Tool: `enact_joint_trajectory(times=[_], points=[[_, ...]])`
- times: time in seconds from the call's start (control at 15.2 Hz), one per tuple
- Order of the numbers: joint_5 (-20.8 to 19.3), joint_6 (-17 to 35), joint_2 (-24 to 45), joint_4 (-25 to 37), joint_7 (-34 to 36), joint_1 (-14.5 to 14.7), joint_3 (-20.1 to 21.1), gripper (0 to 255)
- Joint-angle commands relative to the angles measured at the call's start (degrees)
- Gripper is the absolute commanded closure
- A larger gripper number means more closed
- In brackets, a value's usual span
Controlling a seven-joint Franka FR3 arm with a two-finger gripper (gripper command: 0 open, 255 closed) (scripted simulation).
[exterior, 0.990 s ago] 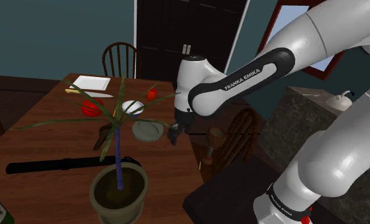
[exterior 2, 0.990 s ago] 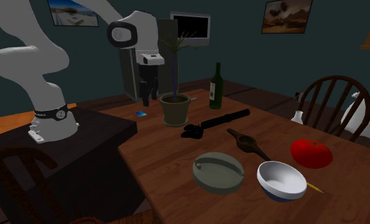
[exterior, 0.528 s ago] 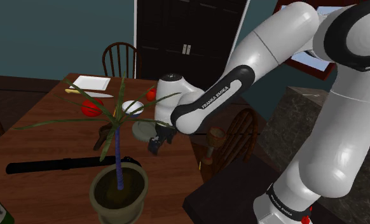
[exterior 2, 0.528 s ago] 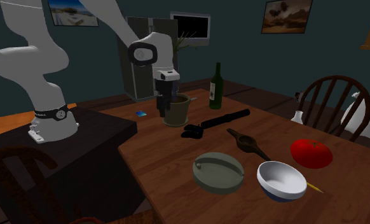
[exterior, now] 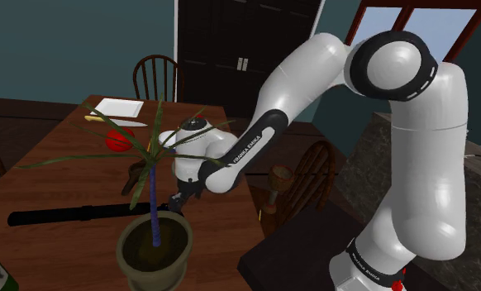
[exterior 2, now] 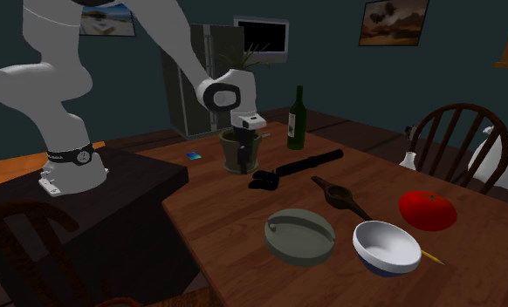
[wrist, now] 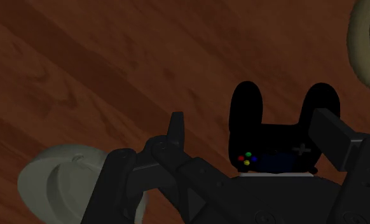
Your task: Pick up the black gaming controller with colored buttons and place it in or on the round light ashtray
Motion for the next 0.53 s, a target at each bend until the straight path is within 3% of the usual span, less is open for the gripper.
enact_joint_trajectory(times=[0.0, 0.46], points=[[-1.9, 0.5, 5.1, 4.7, 1.6, 2.2, -1.4, 0], [-4.0, 3.2, 11.3, 8.5, 3.3, 4.3, -3.8, 0]])
